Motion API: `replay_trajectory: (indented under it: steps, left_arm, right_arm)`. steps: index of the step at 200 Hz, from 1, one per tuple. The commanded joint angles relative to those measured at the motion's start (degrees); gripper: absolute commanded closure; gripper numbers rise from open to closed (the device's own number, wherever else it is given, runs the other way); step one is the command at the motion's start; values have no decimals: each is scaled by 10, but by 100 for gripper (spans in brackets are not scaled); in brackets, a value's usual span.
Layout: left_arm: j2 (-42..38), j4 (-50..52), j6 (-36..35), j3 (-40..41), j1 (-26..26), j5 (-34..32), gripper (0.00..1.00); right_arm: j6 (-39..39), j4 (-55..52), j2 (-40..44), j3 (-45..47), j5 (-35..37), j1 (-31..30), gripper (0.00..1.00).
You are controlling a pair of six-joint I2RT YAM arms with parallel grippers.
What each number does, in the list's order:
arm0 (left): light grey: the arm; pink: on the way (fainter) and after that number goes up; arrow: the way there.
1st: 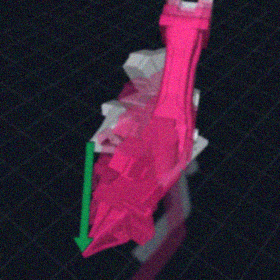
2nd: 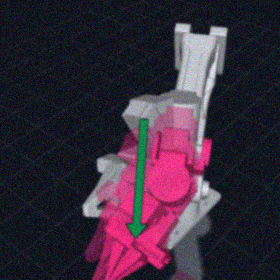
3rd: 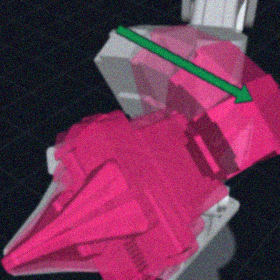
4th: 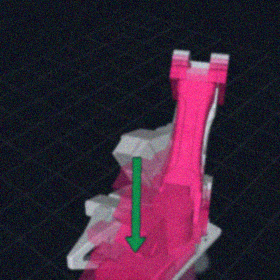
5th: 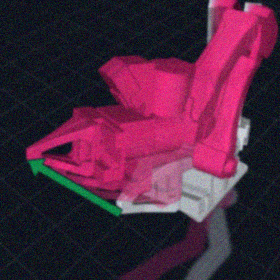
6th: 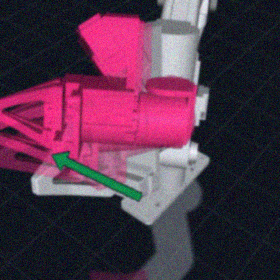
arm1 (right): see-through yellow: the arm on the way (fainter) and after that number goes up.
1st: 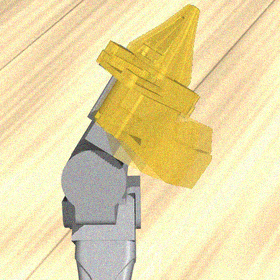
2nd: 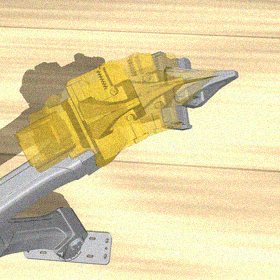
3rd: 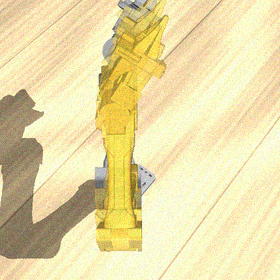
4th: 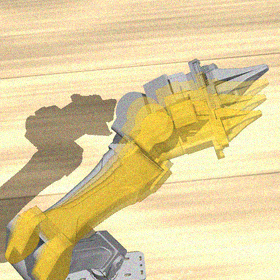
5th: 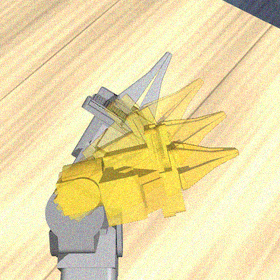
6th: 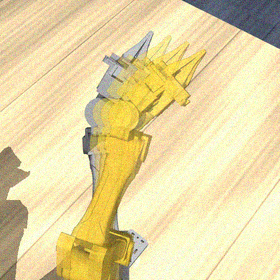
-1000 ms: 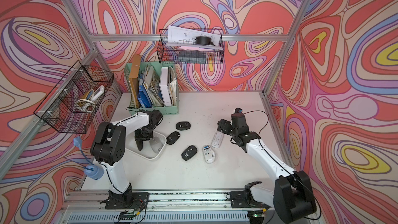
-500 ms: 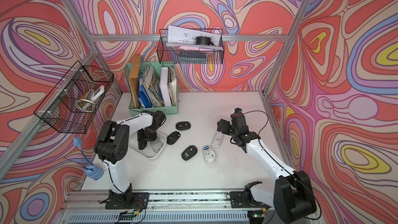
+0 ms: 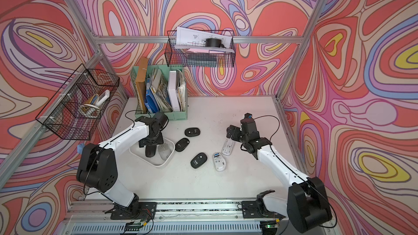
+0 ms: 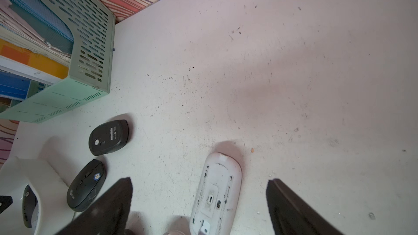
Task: Put the mouse in the storage box
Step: Place the mouse in the storage box, then pick up the mouse from the center of the board.
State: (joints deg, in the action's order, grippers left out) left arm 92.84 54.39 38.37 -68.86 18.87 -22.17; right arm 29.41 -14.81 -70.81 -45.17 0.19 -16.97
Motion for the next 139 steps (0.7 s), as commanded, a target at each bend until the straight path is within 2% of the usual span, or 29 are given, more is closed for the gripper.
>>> replay_trajectory:
  steps: [1,30,56,92,139]
  left_arm:
    - [-21,-12,-33,7,18,59,19]
    - [-32,-30,-86,-11,84,118,15]
    - [-17,-14,-118,-30,144,169,16]
    - [-8,-12,-152,-16,210,227,15]
    - [13,-38,-178,-1,243,289,9]
  right_arm:
    - [-5,-7,-6,-19,6,-8,6]
    - [-7,-16,-5,-24,13,-12,6]
    - [-11,-25,4,-25,22,-13,5]
    - [-16,-38,16,-22,31,-13,5]
    - [-15,-40,21,-17,24,-16,5]
